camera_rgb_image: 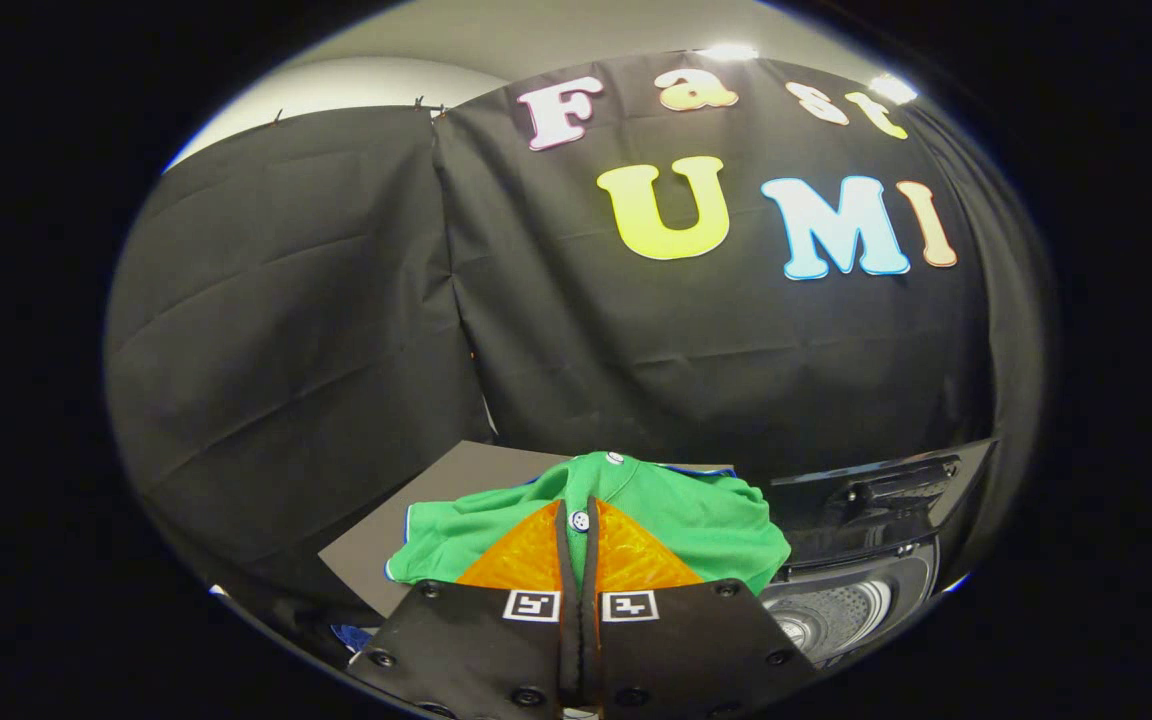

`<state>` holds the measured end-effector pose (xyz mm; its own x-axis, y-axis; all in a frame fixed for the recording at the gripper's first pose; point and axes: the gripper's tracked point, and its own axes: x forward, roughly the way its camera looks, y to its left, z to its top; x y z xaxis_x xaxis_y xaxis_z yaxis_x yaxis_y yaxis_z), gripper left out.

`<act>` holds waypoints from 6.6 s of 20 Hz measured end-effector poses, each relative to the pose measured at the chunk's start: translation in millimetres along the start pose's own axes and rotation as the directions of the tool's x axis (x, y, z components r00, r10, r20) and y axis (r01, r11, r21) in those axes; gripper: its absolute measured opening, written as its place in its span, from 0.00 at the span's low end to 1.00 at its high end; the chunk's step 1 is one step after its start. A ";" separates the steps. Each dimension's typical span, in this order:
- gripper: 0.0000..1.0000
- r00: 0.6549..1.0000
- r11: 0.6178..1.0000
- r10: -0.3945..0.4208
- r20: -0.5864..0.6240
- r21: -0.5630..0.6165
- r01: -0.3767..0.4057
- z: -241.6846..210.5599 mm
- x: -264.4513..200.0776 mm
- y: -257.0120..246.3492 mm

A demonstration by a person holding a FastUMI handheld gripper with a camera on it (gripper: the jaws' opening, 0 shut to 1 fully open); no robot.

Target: Put the clothes into the washing machine and then close the washing machine lid.

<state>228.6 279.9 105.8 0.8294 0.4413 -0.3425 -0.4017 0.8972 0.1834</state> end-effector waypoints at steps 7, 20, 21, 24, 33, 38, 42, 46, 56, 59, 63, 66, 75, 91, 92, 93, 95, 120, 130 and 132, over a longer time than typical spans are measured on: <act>0.01 0.998 0.997 -0.068 0.010 0.048 0.068 -2.1 -28.3 -60.6; 0.01 0.985 0.978 -0.174 0.021 0.121 0.170 -6.8 -66.6 -161.0; 0.01 0.983 0.976 -0.184 0.020 0.123 0.180 -8.8 -70.0 -168.0; 0.01 0.978 0.969 -0.209 0.019 0.136 0.205 -9.3 -78.9 -191.5; 0.01 0.969 0.957 -0.247 -0.012 0.157 0.245 -27.2 -95.7 -246.4; 0.01 0.966 0.955 -0.255 -0.047 0.145 0.259 -45.4 -91.6 -267.5; 0.01 0.959 0.951 -0.272 -0.075 0.133 0.280 -65.8 -83.6 -286.4; 0.01 0.956 0.950 -0.275 -0.099 0.127 0.286 -86.6 -76.4 -297.5; 0.01 0.942 0.950 -0.296 -0.159 0.057 0.309 -139.1 -55.7 -313.7; 0.02 0.933 0.947 -0.303 -0.193 0.049 0.318 -157.6 -50.5 -317.3; 0.01 0.919 0.944 -0.306 -0.247 0.042 0.326 -184.3 -50.4 -314.4; 0.02 0.911 0.944 -0.302 -0.280 0.048 0.327 -197.9 -49.7 -313.1; 0.41 0.898 0.940 -0.317 -0.305 0.021 0.339 -213.4 -54.0 -310.5; 0.98 0.938 0.938 -0.347 -0.009 -0.024 0.347 -117.3 -54.0 -306.5; 0.98 0.938 0.937 -0.347 0.019 -0.030 0.347 -106.3 -51.6 -306.3; 0.98 0.937 0.937 -0.346 0.046 -0.037 0.347 -95.3 -49.4 -306.0; 0.98 0.933 0.935 -0.346 0.095 -0.051 0.352 -76.1 -43.7 -307.6; 0.99 0.911 0.918 -0.381 0.155 -0.050 0.392 -14.2 61.8 -357.6; 0.98 0.904 0.920 -0.382 0.194 -0.015 0.392 -32.6 27.8 -342.7; 0.98 0.899 0.916 -0.392 0.197 -0.010 0.402 -38.2 18.0 -338.7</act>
<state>364.7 -15.5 2.3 0.9792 0.0417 -0.1984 -0.0384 0.9990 0.0208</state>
